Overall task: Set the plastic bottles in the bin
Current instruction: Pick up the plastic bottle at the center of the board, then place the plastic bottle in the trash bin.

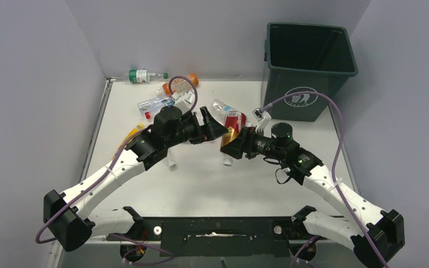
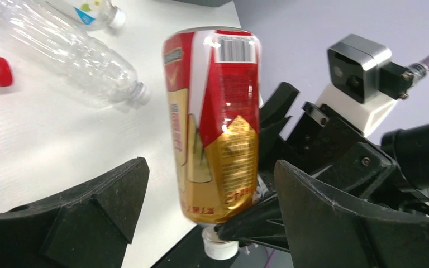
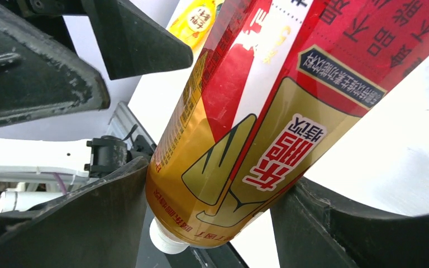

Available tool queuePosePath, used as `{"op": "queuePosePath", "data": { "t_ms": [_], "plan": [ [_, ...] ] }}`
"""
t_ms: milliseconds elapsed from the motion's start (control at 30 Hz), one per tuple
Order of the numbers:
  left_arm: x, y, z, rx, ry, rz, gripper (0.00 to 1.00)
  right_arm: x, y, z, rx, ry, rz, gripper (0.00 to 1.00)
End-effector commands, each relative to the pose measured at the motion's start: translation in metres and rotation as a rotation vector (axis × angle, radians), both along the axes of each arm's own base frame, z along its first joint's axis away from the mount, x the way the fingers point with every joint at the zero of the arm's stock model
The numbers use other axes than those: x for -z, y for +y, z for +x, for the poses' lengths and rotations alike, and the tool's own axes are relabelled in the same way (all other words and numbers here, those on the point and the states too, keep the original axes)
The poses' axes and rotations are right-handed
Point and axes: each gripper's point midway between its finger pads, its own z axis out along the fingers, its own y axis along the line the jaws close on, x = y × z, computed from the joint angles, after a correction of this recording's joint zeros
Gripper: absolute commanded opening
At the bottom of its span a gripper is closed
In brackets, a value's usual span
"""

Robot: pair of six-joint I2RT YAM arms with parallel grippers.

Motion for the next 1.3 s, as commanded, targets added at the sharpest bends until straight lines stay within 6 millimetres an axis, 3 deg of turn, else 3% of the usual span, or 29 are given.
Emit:
{"op": "queuePosePath", "data": {
  "t_ms": [0, 200, 333, 567, 733, 1067, 1267],
  "plan": [
    [-0.031, 0.023, 0.011, -0.072, -0.080, 0.034, 0.84, -0.048, -0.013, 0.014, 0.074, -0.149, -0.030, 0.49],
    [-0.023, 0.053, 0.024, -0.154, -0.050, 0.098, 0.84, -0.090, -0.038, 0.039, 0.102, -0.241, -0.098, 0.49],
    [-0.007, 0.071, 0.028, -0.192, -0.001, 0.137, 0.84, -0.121, -0.080, 0.075, 0.192, -0.303, -0.143, 0.49],
    [0.020, 0.090, 0.030, -0.251, 0.070, 0.217, 0.84, -0.174, -0.134, 0.134, 0.330, -0.418, -0.216, 0.50],
    [0.049, 0.118, 0.037, -0.336, 0.141, 0.364, 0.84, -0.216, -0.177, 0.172, 0.458, -0.495, -0.208, 0.50],
    [0.090, 0.192, 0.048, -0.584, 0.234, 0.596, 0.87, -0.242, -0.260, 0.235, 0.667, -0.528, -0.184, 0.54],
    [0.117, 0.226, 0.051, -0.681, 0.294, 0.661, 0.87, -0.247, -0.286, 0.266, 0.732, -0.539, -0.190, 0.56]
  ]
}}
